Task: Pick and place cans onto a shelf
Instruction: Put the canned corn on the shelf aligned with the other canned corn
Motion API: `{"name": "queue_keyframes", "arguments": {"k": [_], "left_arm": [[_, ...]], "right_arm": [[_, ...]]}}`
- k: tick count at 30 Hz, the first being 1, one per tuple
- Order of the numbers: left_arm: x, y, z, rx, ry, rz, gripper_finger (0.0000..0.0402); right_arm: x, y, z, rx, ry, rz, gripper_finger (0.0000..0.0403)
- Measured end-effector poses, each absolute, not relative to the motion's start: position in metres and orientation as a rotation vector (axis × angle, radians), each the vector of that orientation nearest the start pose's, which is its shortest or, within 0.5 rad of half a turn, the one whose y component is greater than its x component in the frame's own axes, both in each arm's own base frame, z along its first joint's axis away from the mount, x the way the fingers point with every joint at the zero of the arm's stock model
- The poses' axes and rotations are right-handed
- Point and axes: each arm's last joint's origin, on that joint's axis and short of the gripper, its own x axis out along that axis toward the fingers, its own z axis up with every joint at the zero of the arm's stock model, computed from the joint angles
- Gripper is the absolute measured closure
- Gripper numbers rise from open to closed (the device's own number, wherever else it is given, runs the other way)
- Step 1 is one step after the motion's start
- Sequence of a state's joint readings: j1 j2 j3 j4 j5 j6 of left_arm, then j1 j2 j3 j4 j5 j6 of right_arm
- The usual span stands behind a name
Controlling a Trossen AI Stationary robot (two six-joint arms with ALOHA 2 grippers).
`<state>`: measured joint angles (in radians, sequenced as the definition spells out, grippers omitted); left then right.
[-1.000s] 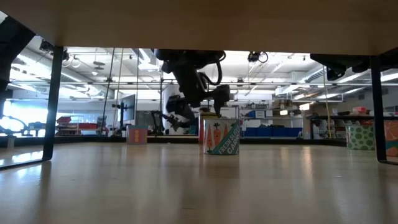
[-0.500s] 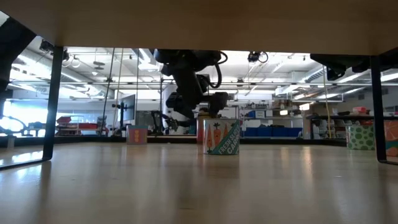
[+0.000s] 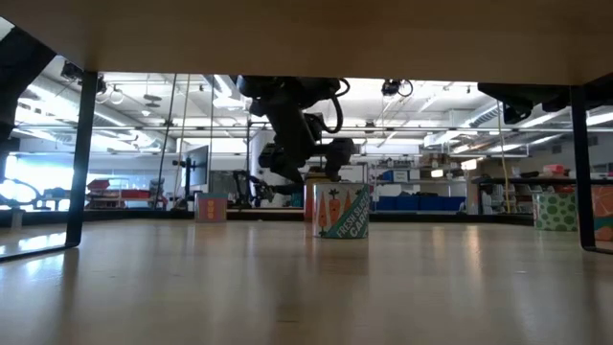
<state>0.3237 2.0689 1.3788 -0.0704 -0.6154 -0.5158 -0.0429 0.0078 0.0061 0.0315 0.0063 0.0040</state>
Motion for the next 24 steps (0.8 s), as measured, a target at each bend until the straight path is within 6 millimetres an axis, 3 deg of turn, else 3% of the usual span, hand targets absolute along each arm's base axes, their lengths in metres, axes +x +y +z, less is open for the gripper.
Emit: {"name": "queue_keyframes", "arguments": {"k": [10,24], "left_arm": [[0.4111,0.1539,0.1615,-0.343,0.548,1.054,0.0049],[0.4102,0.1601,0.1611,-0.430,0.541,1.000,0.0047]], "right_arm": [[0.0977,-0.0044,0.1680,0.003,-0.030,-0.049,0.0356],[0.0977,-0.0044,0.1680,0.003,-0.030,-0.049,0.0356]]}}
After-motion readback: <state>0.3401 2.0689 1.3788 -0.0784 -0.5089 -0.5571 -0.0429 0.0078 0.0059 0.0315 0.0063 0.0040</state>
